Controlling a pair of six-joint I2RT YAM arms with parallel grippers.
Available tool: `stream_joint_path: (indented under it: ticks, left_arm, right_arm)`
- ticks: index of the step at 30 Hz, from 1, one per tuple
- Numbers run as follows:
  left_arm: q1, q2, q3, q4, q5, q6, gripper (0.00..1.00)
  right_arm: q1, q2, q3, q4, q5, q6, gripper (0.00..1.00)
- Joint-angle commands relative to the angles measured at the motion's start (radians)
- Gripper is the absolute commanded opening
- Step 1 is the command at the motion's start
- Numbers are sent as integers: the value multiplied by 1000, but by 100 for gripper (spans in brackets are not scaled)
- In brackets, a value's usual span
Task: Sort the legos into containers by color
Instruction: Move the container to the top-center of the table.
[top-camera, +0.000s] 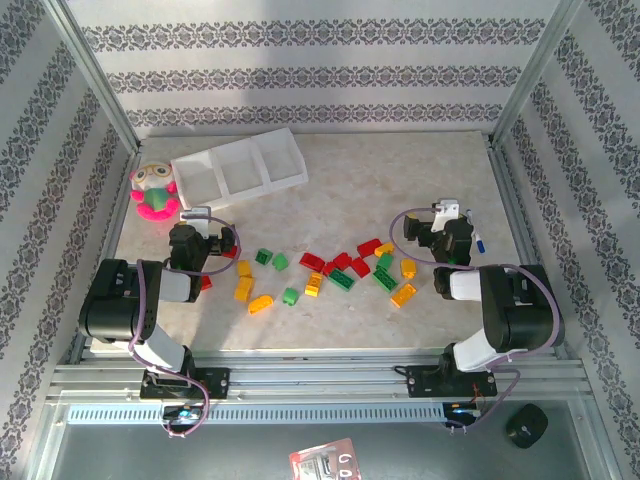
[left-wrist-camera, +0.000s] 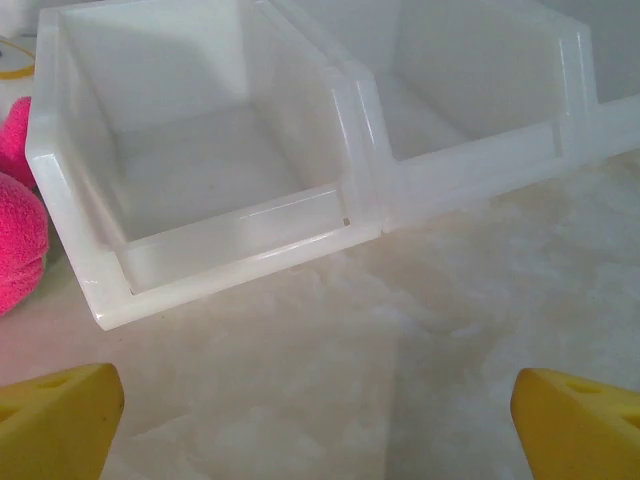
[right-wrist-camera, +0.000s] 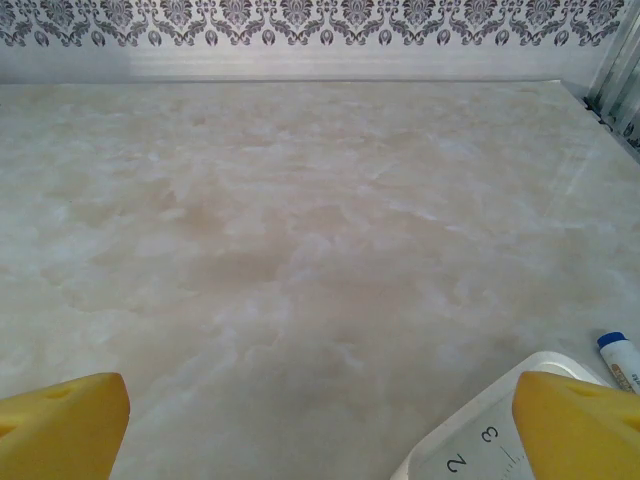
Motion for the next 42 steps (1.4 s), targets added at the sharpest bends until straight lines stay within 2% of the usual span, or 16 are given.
stream_joint_path:
  ticks: [1,23,27,29,33,36,39,42]
  left_arm:
    - [11,-1,8,20,8,3,99]
    - [9,-3,7,23,6,3,99]
    - [-5,-59,-20,30,-13,13,99]
    - [-17,-126,-20,-34,-23,24,99]
    - [-39,-308,44,-330,-44,-27,99]
    - [-78,-405,68,-429,-64,-49,99]
    - [-122,-451,146,-595,-114,-77,99]
    - [-158,-432,272,-759,-161,-138,99]
  right_arm:
    - [-6,2,-5,34,-18,10,98]
    - [-8,0,-6,35,-22,12,98]
    - [-9,-48,-4,-2,-27,13,98]
    - [-9,-96,8,-73,-28,13,98]
    - [-6,-199,30,-210,-24,16,98]
    - [0,-266,60,-320,-32,30,98]
    - [27,-310,106,-437,-48,22,98]
    - [80,-327,155,-521,-69,15,98]
